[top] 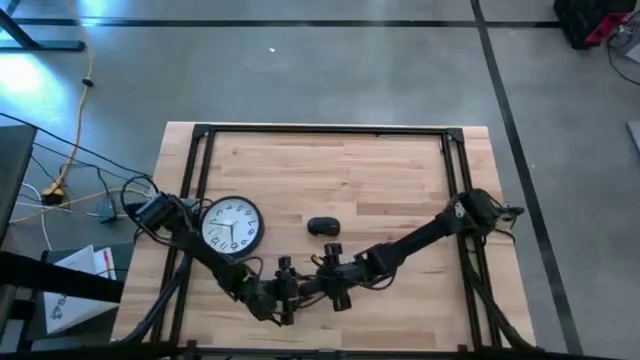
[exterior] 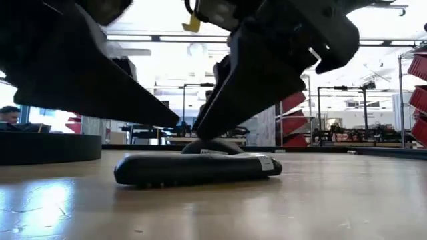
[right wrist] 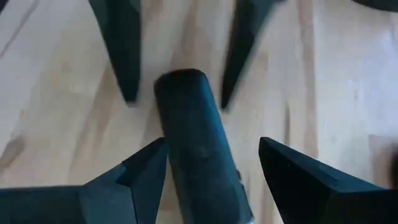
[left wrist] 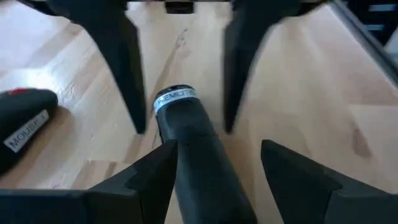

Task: Insert battery
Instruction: Open the remote battery compartment

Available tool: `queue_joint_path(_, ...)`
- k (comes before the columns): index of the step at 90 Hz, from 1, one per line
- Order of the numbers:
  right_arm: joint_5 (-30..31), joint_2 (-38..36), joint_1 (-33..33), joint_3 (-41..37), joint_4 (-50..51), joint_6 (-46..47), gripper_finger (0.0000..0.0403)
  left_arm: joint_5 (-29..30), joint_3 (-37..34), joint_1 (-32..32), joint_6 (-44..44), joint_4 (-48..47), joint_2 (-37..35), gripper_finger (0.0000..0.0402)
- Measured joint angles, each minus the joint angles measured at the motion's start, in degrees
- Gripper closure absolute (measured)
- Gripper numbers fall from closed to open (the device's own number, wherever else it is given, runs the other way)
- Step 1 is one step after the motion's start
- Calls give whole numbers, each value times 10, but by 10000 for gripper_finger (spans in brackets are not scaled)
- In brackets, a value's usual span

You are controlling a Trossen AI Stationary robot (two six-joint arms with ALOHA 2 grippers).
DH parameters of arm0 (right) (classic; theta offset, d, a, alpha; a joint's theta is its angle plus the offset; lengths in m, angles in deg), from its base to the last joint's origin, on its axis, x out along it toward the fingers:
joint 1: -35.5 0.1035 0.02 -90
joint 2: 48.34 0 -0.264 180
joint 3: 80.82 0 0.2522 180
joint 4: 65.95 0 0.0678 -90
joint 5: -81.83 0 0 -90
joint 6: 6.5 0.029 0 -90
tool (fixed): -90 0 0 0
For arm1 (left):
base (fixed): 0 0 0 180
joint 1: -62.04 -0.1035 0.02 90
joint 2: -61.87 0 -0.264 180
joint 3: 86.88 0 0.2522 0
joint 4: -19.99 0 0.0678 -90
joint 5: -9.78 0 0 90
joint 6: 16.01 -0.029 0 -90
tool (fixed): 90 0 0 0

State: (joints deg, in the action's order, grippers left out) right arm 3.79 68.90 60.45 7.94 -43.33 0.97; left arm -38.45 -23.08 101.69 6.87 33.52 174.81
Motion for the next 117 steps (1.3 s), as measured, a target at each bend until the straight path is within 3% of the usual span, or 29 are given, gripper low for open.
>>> queue_joint_path(40,-22,3,-1,0,46,-20,178,8,22,-30,41,34,48,187)
queue_joint_path(56,-84,2,-21,0,56,-22,178,-6,22,-29,40,23,49,187)
queue_joint_path(69,-91,0,-28,-11,45,-45,178,0,22,-24,40,22,49,187)
queue_joint_path(80,-119,-6,-29,-32,8,-45,178,20,22,-9,49,22,49,187)
queue_joint_path(91,-107,-23,-24,-69,-39,-49,178,47,22,11,59,21,49,187)
queue_joint_path(108,-98,-26,-19,-158,-221,-32,178,53,22,19,73,21,49,187)
queue_joint_path(117,-57,-25,-3,-195,-295,-18,178,54,22,19,73,21,49,187)
